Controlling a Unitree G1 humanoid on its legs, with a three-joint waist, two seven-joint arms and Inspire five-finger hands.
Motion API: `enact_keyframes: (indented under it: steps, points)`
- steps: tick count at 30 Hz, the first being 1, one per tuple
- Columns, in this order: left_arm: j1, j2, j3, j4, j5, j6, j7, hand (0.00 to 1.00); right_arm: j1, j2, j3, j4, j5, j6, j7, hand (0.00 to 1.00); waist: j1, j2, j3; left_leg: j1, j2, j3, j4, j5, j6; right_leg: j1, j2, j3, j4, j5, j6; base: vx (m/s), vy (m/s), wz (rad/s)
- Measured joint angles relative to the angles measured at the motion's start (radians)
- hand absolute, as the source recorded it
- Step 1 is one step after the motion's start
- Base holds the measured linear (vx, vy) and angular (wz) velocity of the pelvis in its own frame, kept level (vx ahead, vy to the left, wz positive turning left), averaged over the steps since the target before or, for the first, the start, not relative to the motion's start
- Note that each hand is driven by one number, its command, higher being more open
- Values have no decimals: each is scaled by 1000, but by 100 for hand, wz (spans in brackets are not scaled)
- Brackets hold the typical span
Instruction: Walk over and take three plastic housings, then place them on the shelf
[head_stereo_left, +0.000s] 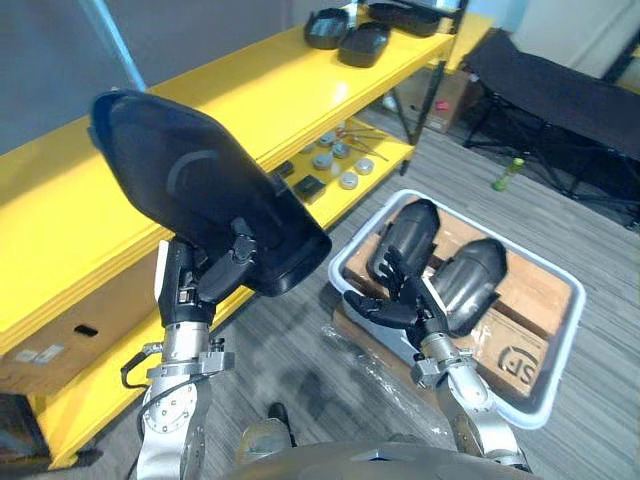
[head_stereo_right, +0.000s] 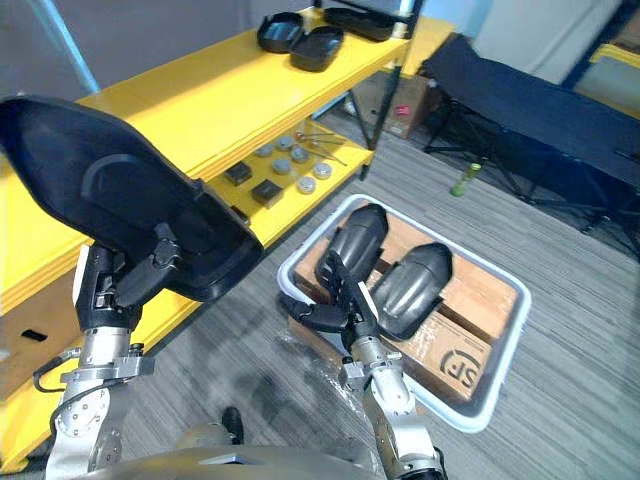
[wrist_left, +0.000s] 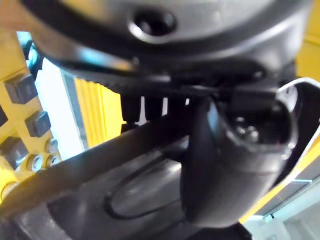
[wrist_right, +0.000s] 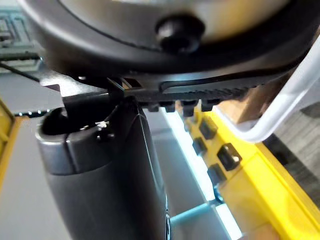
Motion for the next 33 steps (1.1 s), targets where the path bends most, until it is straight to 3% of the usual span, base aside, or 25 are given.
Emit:
enact_keyframes:
  steps: [3,7,10,14,17,22,26,28,30,31,33]
  points:
    - [-26,0,-7,0,-38,-1,-2,0,-8,-2,1,0,-49,-11,1,100,23,-2,2,-30,0,-36,4,27,-6,5,15,-4,-27,6,25,61,-35,59]
    - [-29,-5,-7,0,-77,-6,27,0,-34,-4,6,0,-69,-47,47,100,27,-2,3,-35,15,-38,44,27,-7,54,37,-11,-95,25,54,23,-56,2]
    - [-28,-10,-27,0,-76,-9,37,0,-38,-22,6,0,-66,-94,76,100,22,0,6,-32,35,-38,62,20,-16,72,61,-11,-106,28,58,-19,-54,-6]
    - [-27,-25,-44,0,-75,-18,34,0,-35,-41,5,0,-35,-107,85,100,14,13,22,-21,55,-33,69,-15,-33,75,77,4,-103,25,55,-84,-12,-12]
    - [-23,-44,-36,0,-76,-25,55,0,-29,-37,7,0,14,-118,85,100,14,19,33,-20,53,-20,87,-32,-23,62,59,8,-65,1,43,-95,44,-10]
    - [-19,-61,5,-1,-75,-49,87,0,-66,-19,63,0,7,-131,61,100,37,29,46,-114,63,-47,286,-130,-11,23,15,5,58,-68,64,-60,84,12]
    - [-17,-76,61,-5,-76,-49,92,0,-94,23,78,0,-33,-131,-4,100,88,1,42,-158,20,-73,399,-221,21,61,-37,-29,80,-102,97,64,128,33]
    - [-14,-89,85,-6,-75,-49,96,0,-100,36,76,-1,-35,-137,-31,100,94,-8,30,-154,-14,-90,404,-253,42,49,-77,-30,174,-86,36,213,179,45]
    - [-8,-96,111,-13,-66,-49,115,0,-101,42,76,-1,-37,-146,-55,100,96,2,24,-132,-45,-122,407,-261,57,-65,-140,56,434,24,-92,234,258,58]
    - [-9,-93,126,-19,-56,-49,130,0,-104,45,76,0,-38,-147,-61,100,91,1,25,-111,-50,-147,397,-268,70,-115,-152,116,530,50,-91,262,224,59]
    - [-10,-90,154,-28,-59,-49,174,0,-114,61,79,0,-43,-148,-75,100,72,6,28,-51,-55,-199,370,-277,85,-175,-88,188,667,-48,-67,338,124,67]
